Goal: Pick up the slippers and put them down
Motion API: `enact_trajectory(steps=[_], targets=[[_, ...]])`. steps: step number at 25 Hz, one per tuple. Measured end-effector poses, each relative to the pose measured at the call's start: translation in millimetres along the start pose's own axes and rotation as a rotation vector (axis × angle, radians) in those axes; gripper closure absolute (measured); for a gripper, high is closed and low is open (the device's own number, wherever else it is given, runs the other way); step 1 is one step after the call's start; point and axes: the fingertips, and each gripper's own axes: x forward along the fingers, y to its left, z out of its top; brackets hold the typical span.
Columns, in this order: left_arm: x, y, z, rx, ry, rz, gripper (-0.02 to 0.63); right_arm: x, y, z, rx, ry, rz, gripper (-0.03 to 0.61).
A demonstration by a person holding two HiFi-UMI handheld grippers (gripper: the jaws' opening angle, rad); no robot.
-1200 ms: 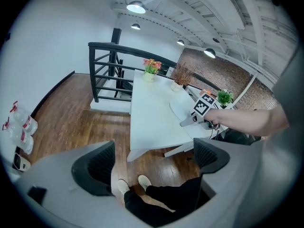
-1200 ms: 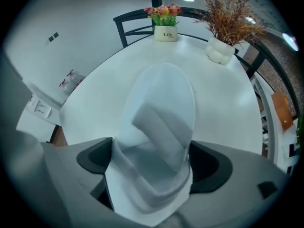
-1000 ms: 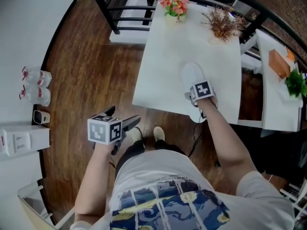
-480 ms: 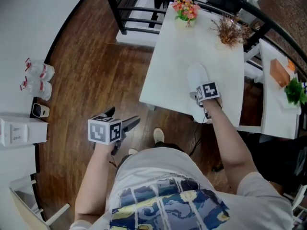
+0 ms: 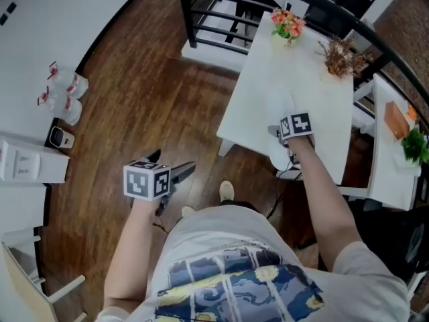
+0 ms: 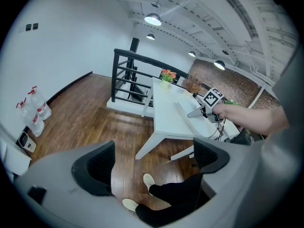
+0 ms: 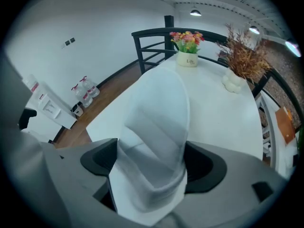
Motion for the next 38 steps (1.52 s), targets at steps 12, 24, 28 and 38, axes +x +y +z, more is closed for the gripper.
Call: enact_trajectory(steps=[12, 24, 28, 38], targets=[[-93.9, 75.0, -70.8, -0.106, -0.088, 0.059, 0.095, -19.0, 174.5, 34.7, -0.214, -0.032, 0.082, 0.127], [-166.1, 171.3, -188.0, -0.229, -0.09, 0.1, 0.095, 17.7, 371.0, 12.4, -0.361, 0.0, 0.167, 0.127], [-163.3, 201.9, -212.2, -0.287, -0.075, 0.122, 0.095, 56.5, 415.0, 6.2, -0.374, 0.047, 0.203, 0.127], [-78.4, 319.8, -237.9, -0.498, -0.075, 0.271, 0.095, 238.9, 479.9, 31.1, -0.468, 0.126, 0.274, 0.13]])
